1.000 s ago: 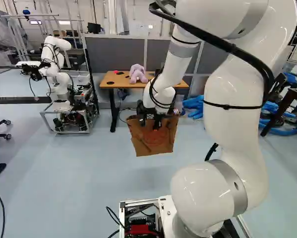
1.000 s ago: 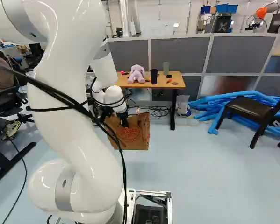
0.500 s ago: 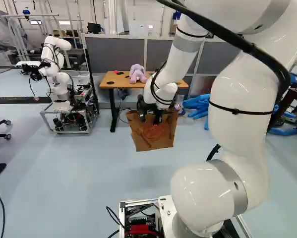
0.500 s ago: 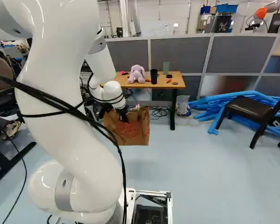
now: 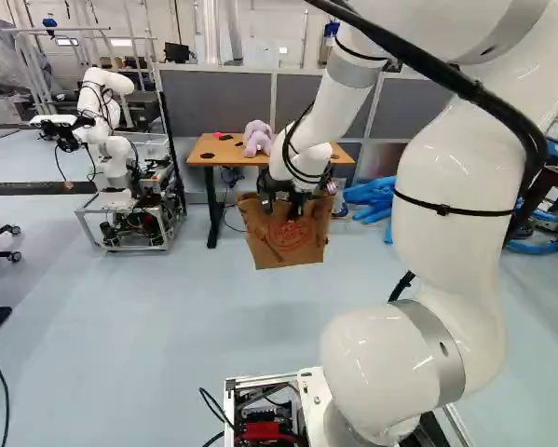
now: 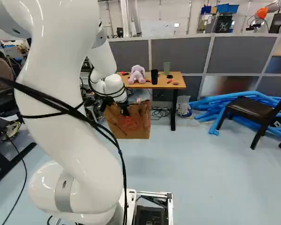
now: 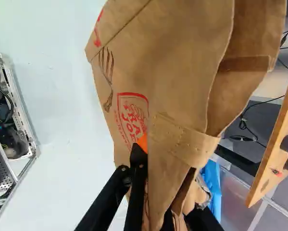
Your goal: Pick up the bag on the ground and place it on the table
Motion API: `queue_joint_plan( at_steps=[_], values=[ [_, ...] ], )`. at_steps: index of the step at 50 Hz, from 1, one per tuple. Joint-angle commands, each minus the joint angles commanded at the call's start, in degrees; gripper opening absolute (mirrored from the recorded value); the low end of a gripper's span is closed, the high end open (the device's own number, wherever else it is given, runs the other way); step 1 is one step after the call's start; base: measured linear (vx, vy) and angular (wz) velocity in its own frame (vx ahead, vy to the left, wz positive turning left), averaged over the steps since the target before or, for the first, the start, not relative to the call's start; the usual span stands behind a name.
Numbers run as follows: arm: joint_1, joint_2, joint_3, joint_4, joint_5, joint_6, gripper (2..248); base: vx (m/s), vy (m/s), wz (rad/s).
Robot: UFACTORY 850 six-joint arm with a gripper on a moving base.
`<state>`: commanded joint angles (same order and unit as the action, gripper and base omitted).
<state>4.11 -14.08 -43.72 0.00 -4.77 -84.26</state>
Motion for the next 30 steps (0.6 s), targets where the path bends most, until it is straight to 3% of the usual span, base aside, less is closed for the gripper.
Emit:
queue_joint_plan(
  at_steps=[30],
  values=[
    [-0.36, 0.67, -4.94, 0.0, -10.08, 0.0, 21, 0.0, 0.0, 0.0]
  ],
)
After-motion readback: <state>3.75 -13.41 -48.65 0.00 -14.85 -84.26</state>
